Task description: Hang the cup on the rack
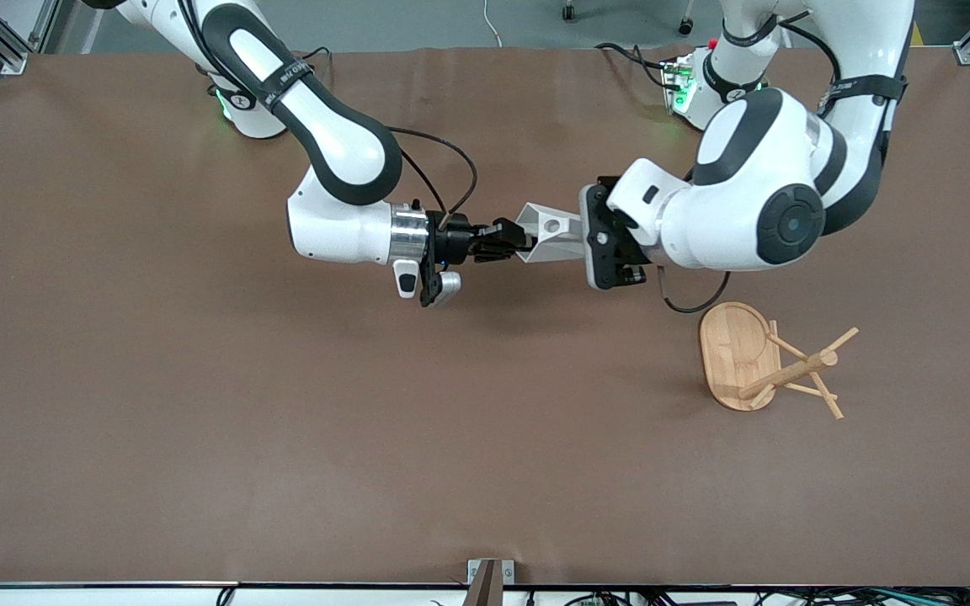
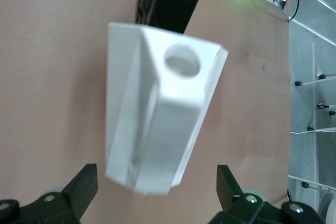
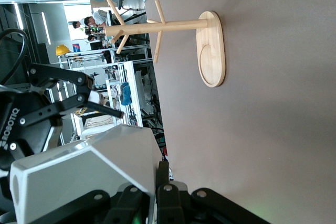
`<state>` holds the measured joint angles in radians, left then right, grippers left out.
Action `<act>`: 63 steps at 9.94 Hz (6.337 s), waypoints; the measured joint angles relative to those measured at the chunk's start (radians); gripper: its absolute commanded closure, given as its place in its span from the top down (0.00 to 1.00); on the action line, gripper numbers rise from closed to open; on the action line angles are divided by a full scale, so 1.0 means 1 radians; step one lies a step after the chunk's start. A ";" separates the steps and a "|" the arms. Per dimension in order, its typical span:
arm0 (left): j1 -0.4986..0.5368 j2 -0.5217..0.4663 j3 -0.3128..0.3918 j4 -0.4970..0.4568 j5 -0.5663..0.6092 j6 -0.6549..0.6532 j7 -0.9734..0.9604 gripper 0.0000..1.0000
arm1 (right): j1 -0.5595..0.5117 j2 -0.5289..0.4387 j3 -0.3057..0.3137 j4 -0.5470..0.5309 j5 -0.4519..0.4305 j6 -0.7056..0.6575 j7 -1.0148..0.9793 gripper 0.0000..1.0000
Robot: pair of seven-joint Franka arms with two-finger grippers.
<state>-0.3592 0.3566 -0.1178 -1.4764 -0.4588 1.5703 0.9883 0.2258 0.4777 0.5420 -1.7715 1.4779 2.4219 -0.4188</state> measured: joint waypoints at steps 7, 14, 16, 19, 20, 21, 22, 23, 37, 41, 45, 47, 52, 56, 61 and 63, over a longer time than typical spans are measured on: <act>0.001 0.000 -0.023 -0.010 0.000 -0.003 0.015 1.00 | 0.000 -0.009 0.012 -0.002 0.016 -0.003 -0.005 0.01; 0.006 0.000 -0.031 -0.025 0.004 0.012 0.047 0.43 | -0.001 -0.015 0.021 -0.020 0.016 -0.004 -0.006 0.01; 0.007 0.000 -0.034 -0.026 0.004 0.015 0.049 0.30 | -0.001 -0.018 0.021 -0.023 0.016 -0.003 -0.006 0.01; 0.008 -0.001 -0.036 -0.026 0.007 0.015 0.050 0.16 | -0.002 -0.018 0.022 -0.022 0.017 0.000 -0.006 1.00; 0.008 -0.001 -0.043 -0.029 0.010 0.014 0.050 0.09 | -0.002 -0.019 0.022 -0.016 0.020 0.010 -0.006 1.00; 0.008 -0.001 -0.050 -0.031 0.018 0.014 0.050 0.04 | -0.003 -0.021 0.022 -0.013 0.024 0.016 -0.006 1.00; 0.008 -0.003 -0.051 -0.031 0.025 0.014 0.050 0.02 | -0.004 -0.022 0.022 -0.013 0.027 0.020 -0.006 1.00; 0.016 -0.011 -0.050 -0.031 0.042 0.016 0.050 0.00 | -0.010 -0.024 0.021 -0.018 0.028 0.025 -0.006 1.00; 0.289 -0.143 -0.043 -0.296 0.280 0.306 -0.477 0.00 | -0.327 -0.162 -0.366 -0.165 -0.888 -0.176 -0.011 1.00; 0.295 -0.112 -0.016 -0.318 0.280 0.372 -0.561 0.00 | -0.327 -0.254 -0.477 -0.002 -1.207 -0.463 0.331 1.00; 0.329 -0.104 0.013 -0.305 0.238 0.374 -0.560 0.01 | -0.321 -0.382 -0.500 0.113 -1.404 -0.612 0.498 1.00; 0.348 -0.101 0.018 -0.305 0.211 0.373 -0.557 0.01 | -0.300 -0.446 -0.566 0.174 -1.406 -0.773 0.502 1.00; 0.371 -0.089 0.068 -0.311 0.094 0.355 -0.463 0.01 | -0.315 -0.489 -0.599 0.325 -1.416 -0.967 0.501 1.00; 0.371 -0.077 0.111 -0.332 -0.019 0.333 -0.375 0.01 | -0.320 -0.477 -0.601 0.326 -1.440 -0.977 0.496 1.00; 0.372 -0.031 0.158 -0.332 -0.129 0.328 -0.319 0.03 | -0.322 -0.473 -0.604 0.327 -1.440 -0.976 0.494 1.00; 0.373 -0.018 0.172 -0.327 -0.164 0.328 -0.295 0.03 | -0.322 -0.472 -0.604 0.327 -1.440 -0.976 0.493 1.00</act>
<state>0.0134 0.3389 0.0546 -1.8038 -0.6228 1.8981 0.6931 -0.0962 0.0053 -0.0619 -1.4448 0.0376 1.4462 0.0740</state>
